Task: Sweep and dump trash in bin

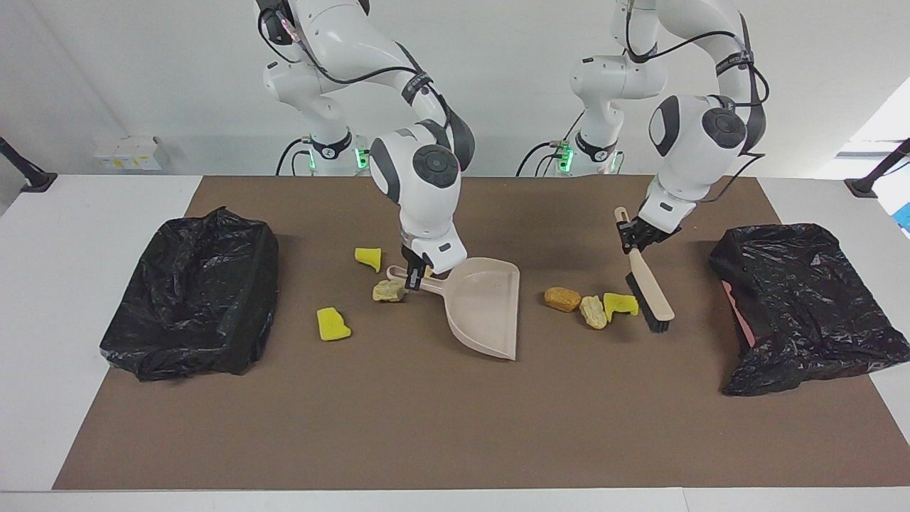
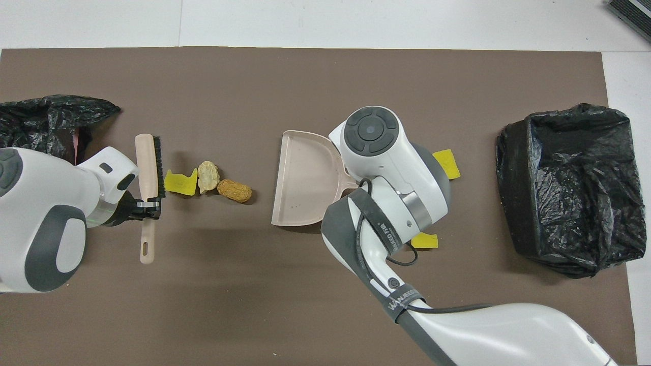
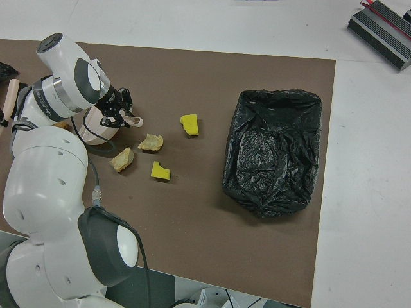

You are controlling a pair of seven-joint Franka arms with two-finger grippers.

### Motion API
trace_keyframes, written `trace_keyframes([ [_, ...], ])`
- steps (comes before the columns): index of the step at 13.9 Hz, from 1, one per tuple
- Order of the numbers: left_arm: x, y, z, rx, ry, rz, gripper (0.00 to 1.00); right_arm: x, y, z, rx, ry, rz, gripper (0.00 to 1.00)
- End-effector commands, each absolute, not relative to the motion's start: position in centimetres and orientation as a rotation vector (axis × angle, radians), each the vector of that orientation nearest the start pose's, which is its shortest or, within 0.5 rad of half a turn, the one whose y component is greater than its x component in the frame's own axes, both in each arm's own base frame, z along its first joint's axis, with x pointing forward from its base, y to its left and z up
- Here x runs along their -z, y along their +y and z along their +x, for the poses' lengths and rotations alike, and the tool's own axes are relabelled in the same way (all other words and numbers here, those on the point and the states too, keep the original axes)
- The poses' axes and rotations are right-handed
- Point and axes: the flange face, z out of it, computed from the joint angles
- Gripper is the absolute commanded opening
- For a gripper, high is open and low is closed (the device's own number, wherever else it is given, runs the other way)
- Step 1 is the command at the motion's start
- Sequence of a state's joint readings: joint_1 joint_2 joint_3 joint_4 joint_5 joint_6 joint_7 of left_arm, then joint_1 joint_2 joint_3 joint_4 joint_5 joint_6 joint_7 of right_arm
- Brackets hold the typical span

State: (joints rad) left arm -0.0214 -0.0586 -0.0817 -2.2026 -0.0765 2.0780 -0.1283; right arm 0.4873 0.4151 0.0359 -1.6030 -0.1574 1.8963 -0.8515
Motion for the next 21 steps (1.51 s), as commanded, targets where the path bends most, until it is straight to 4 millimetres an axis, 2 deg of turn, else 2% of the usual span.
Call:
trace_keyframes([
  [1,-38.7,-4.4,51.5,-0.156,-0.073,-3.183,0.0,-37.1,32.2,57.8,-0.231,-2.213,-2.407,0.0],
  [3,-37.3,-5.4,51.1,-0.195,-0.059,-3.178,0.0,-36.6,32.1,57.5,-0.267,-2.23,-2.395,0.0],
  [5,-36.1,-7.5,50.2,-0.219,-0.021,-3.181,0.0,-36.1,32.1,57.3,-0.273,-2.261,-2.37,0.0],
  [6,-36.0,-8.4,49.9,-0.231,-0.058,-3.199,0.0,-36.0,32.5,57.1,-0.267,-2.281,-2.36,0.0],
  [7,-36.1,-10.5,49.5,-0.245,-0.113,-3.229,0.0,-35.9,32.6,57.0,-0.269,-2.285,-2.358,0.0],
  [8,-35.9,-13.6,48.9,-0.255,-0.122,-3.234,0.0,-35.8,32.6,57.0,-0.269,-2.285,-2.357,0.0],
  [10,-34.2,-18.3,48.3,-0.226,-0.184,-3.237,0.0,-35.9,32.7,57.1,-0.242,-2.29,-2.359,0.0],
  [12,-34.1,-22.8,47.2,-0.213,-0.183,-3.309,0.0,-35.8,32.7,57.1,-0.249,-2.289,-2.358,0.0],
  [16,-35.0,-29.5,44.4,-0.228,0.003,-3.36,0.0,-35.7,32.2,56.5,-0.316,-2.292,-2.358,0.0],
  [19,-36.5,-31.4,44.0,-0.241,0.045,-3.363,0.0,-35.7,32.1,56.7,-0.312,-2.293,-2.36,0.0],
  [21,-37.9,-30.5,44.9,-0.232,0.025,-3.364,0.0,-35.7,32.1,56.7,-0.308,-2.295,-2.361,0.0],
])
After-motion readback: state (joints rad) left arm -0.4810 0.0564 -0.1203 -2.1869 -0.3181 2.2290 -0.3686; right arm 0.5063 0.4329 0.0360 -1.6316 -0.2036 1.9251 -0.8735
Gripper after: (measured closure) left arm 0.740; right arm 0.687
